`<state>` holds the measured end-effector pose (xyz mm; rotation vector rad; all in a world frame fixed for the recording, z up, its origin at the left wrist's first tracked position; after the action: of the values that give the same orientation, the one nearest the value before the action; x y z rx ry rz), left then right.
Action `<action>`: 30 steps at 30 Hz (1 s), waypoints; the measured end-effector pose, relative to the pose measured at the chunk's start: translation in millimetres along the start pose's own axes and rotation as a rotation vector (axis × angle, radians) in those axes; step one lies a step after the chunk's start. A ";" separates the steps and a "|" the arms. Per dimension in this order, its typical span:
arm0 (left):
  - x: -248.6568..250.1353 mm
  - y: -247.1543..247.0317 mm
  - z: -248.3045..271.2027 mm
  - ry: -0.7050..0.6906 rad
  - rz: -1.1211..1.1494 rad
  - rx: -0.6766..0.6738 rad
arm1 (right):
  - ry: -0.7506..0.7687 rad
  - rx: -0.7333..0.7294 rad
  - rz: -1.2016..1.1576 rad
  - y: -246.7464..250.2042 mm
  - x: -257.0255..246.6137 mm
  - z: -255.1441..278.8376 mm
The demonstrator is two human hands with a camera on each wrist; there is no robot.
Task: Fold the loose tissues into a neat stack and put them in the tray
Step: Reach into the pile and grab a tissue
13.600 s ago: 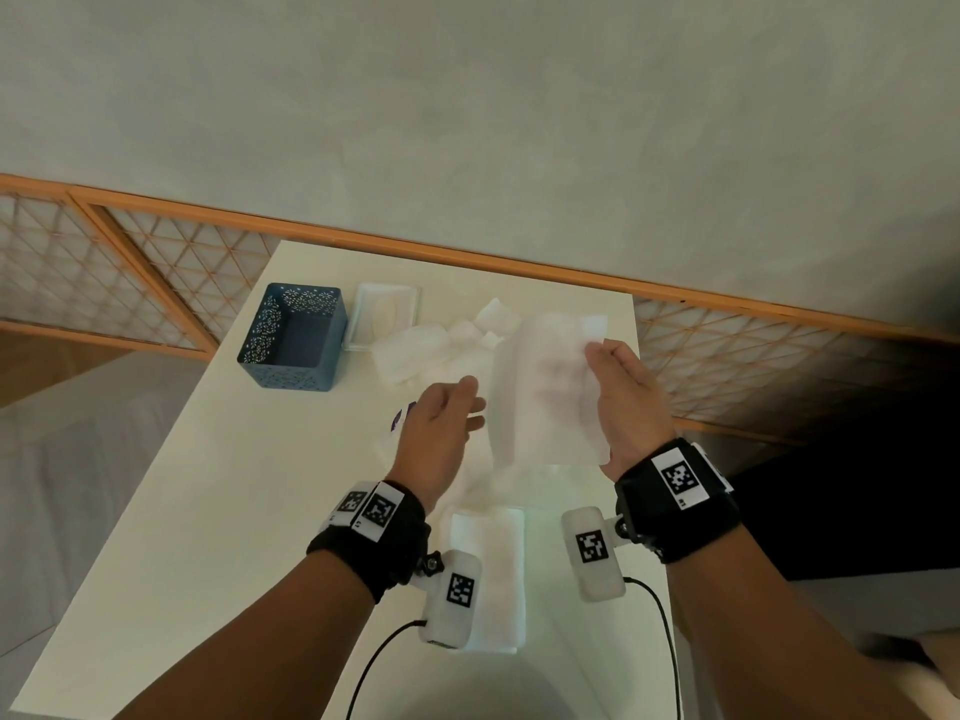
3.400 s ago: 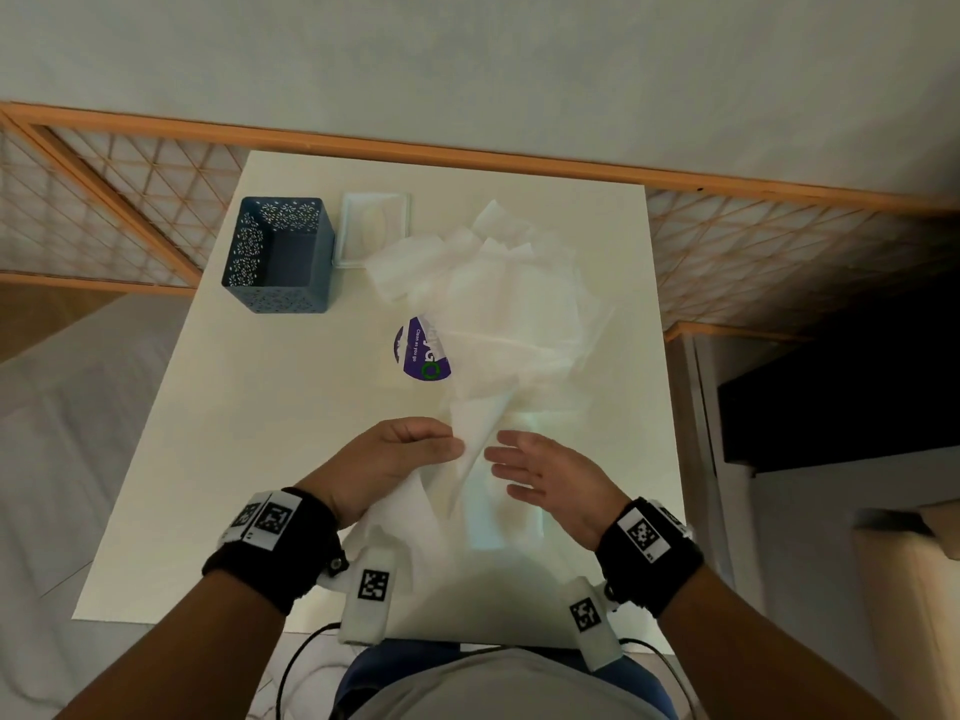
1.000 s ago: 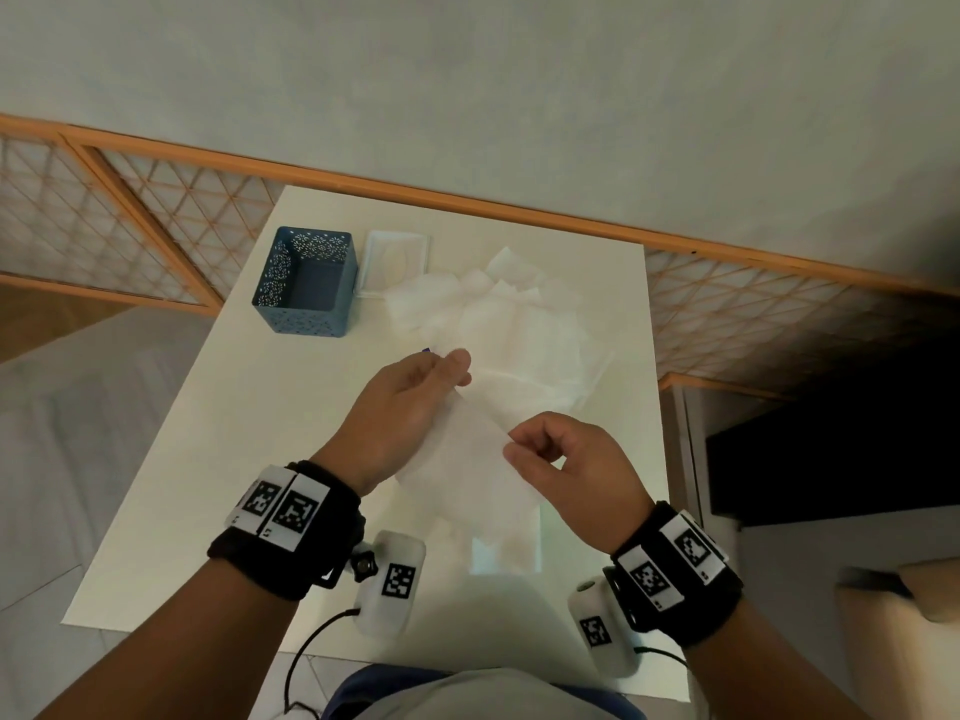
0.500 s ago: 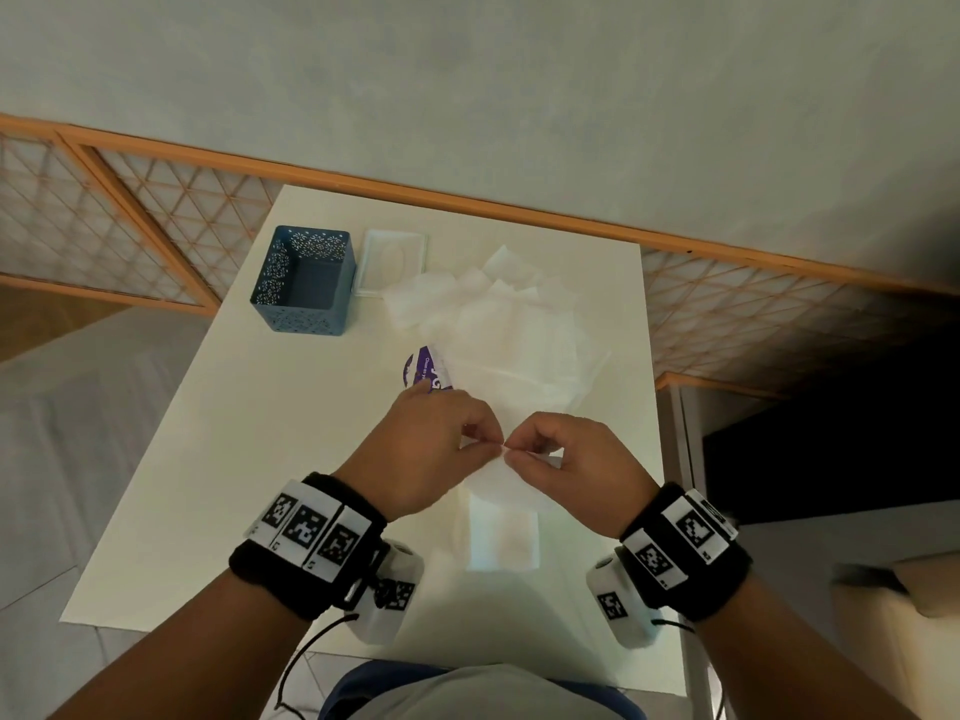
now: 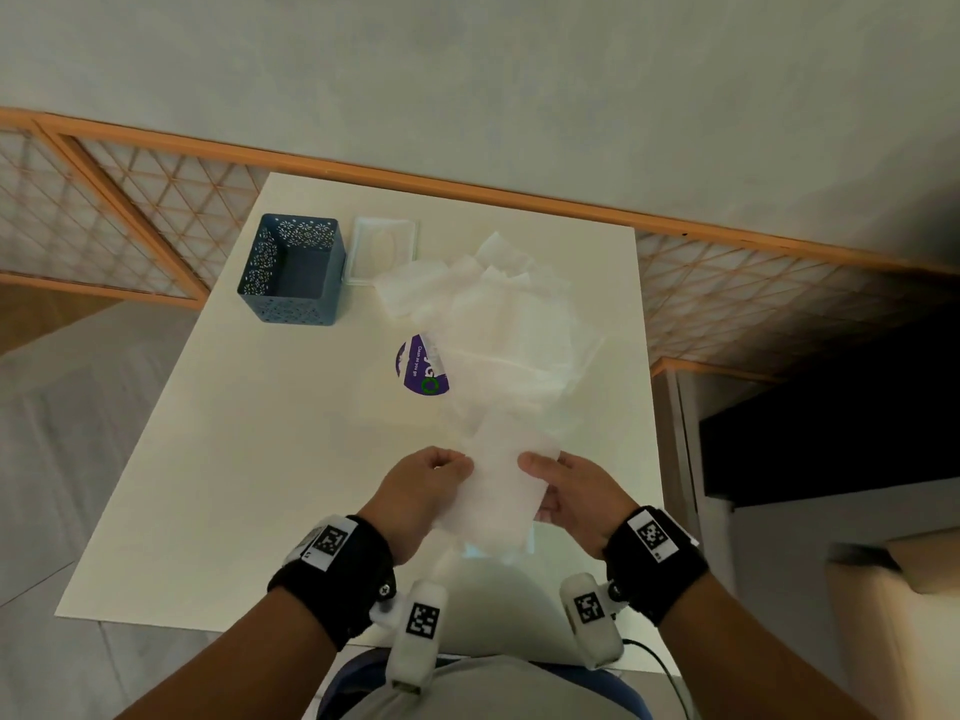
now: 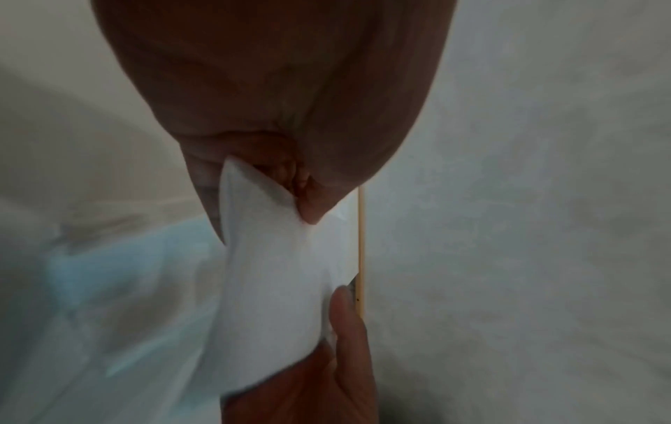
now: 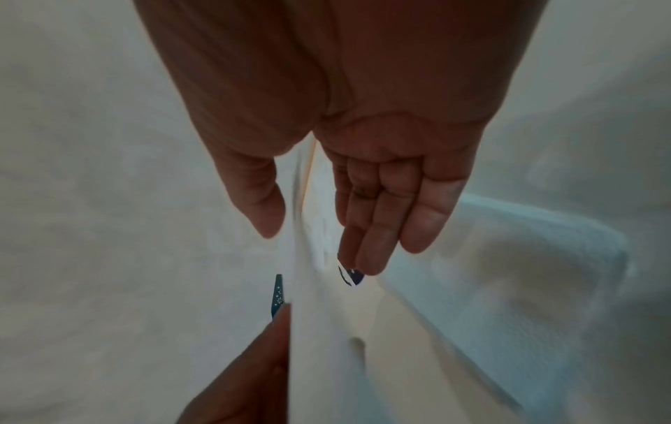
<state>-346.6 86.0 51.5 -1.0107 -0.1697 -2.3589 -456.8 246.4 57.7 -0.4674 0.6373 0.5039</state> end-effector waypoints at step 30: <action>-58.3 24.7 -45.7 0.031 -0.464 0.249 | -0.022 0.419 0.858 33.4 30.6 -45.6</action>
<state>-329.3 76.6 -24.0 -0.8825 -0.7372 -2.6704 -474.7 256.4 -3.2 0.2399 0.8885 1.1505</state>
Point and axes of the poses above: each hand's wrist, its own z-axis away from the middle knuckle, its own y-axis out of the back of the hand, x = y × z, the point moved 8 cm from there along -z, towards the middle knuckle, and after that the axes turned 1 degree about -x, right-handed, at the moved point
